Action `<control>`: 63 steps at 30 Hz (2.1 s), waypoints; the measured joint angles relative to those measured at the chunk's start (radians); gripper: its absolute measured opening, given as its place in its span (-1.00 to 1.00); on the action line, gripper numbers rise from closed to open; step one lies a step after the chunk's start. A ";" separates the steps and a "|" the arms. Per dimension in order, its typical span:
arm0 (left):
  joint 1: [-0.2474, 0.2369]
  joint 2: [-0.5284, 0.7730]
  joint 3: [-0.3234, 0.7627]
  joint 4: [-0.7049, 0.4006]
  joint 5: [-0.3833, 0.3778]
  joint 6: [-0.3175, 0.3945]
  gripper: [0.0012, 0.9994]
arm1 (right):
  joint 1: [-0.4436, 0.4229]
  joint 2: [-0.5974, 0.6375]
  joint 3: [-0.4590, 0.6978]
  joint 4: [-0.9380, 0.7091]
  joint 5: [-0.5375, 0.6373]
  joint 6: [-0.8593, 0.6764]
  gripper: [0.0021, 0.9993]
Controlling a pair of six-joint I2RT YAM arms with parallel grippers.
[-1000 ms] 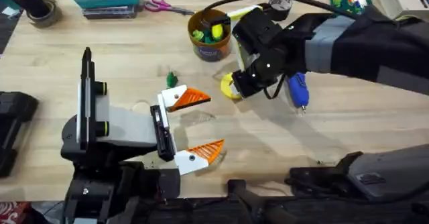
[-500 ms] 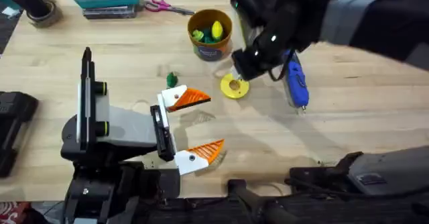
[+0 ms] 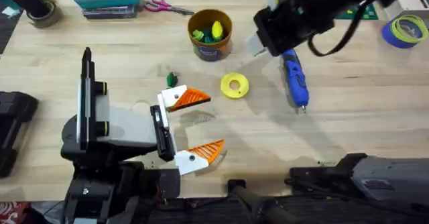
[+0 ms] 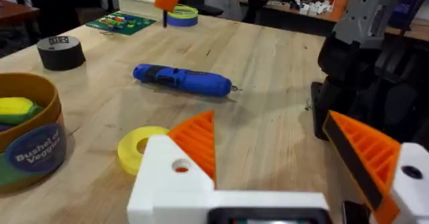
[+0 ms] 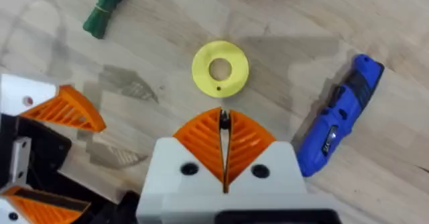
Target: Pick up the gripper from the table and insert it into the empty holder that is missing its gripper. Then pick up a screw, insert it into the mounting hole, and use the screwdriver to tighten it. Finally, clean up the table by picking up the vegetable and placing it into the bucket.
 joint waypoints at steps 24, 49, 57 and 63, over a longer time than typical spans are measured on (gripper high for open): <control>0.000 0.000 0.000 0.000 0.000 0.000 0.97 | 0.000 0.000 0.170 -0.134 0.001 -0.027 -0.99; 0.000 0.000 0.000 0.000 0.000 0.000 0.97 | 0.217 0.029 0.173 -0.056 0.001 -0.226 -0.99; 0.000 0.000 0.000 0.000 0.000 0.000 0.97 | 0.260 0.074 0.173 0.010 -0.029 -0.289 -0.99; 0.000 0.000 0.000 0.000 0.000 0.000 0.97 | 0.282 0.079 0.173 0.018 -0.049 -0.333 -0.99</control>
